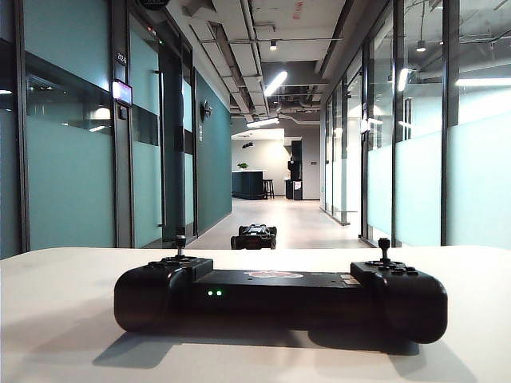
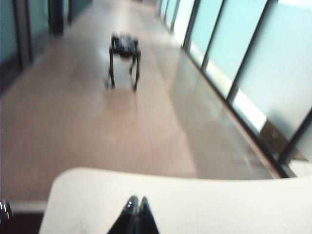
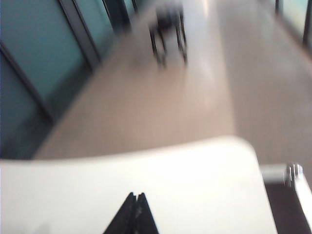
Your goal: Push the left joystick on the remote control sitting on the white table forward to make the robot dog walk in a straight line until it approaches the door.
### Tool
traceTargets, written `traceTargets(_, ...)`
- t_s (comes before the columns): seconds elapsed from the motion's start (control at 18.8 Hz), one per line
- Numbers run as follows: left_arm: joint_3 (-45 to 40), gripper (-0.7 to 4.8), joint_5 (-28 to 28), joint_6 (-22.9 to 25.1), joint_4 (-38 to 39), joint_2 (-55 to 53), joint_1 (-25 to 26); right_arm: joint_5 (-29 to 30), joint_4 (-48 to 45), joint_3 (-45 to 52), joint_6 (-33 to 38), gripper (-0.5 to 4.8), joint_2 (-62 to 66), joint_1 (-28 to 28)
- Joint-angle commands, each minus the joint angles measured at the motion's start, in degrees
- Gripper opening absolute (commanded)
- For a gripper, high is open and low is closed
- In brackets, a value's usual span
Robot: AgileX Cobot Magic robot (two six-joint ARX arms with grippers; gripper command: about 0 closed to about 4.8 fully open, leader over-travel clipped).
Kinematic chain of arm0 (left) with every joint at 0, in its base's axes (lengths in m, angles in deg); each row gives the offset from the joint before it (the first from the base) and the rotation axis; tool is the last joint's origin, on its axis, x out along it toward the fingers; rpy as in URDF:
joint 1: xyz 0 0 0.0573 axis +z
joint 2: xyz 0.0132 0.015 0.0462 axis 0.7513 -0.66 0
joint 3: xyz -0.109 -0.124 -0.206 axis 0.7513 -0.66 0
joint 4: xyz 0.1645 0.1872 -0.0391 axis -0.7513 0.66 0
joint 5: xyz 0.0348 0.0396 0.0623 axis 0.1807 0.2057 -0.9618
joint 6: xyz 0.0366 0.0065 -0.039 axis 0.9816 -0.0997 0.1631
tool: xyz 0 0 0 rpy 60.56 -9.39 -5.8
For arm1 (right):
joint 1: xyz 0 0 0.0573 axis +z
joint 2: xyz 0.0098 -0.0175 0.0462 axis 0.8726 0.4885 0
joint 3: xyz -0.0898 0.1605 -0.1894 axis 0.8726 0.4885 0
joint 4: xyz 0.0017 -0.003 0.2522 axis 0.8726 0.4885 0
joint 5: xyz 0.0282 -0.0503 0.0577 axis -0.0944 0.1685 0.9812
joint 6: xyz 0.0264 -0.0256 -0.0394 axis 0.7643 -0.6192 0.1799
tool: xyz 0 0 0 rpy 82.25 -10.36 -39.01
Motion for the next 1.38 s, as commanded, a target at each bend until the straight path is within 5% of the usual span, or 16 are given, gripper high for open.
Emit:
traceTargets(0.05, 4.8, -0.05, 2.7, -1.9, 3.3, -4.6, -2.6, 0.2, 2.5, -3.0, 2.5, -0.05, 3.4, 1.6)
traceTargets(0.53, 14.8, -0.06, 2.6, -1.9, 13.6, -18.6, -20.4, -5.6, 4.2, -3.8, 9.5, -0.05, 10.7, 22.5)
traceTargets(0.85, 18.3, -0.05, 6.4, -1.9, 17.9, -24.6, -23.2, -9.2, 11.9, -6.1, 14.4, -0.05, 19.6, 36.0)
traceTargets(1.07, 18.3, -0.05, 6.4, -1.9, 17.9, -24.7, -23.3, -9.1, 21.0, -12.7, 16.0, -0.04, 30.1, 40.1)
traceTargets(1.17, 18.3, -0.05, 6.4, -1.9, 17.7, -24.7, -23.5, -9.0, 24.9, -15.2, 16.5, 1.80, 34.6, 40.1)
traceTargets(1.23, 18.3, -0.05, 6.4, -1.9, 17.6, -24.7, -23.6, -8.5, 26.9, -16.2, 16.3, 3.65, 37.2, 40.1)
traceTargets(1.38, 18.3, -0.06, 6.4, -1.9, 17.4, -24.7, -23.6, -5.9, 27.7, -16.6, 15.9, 3.89, 42.3, 40.1)
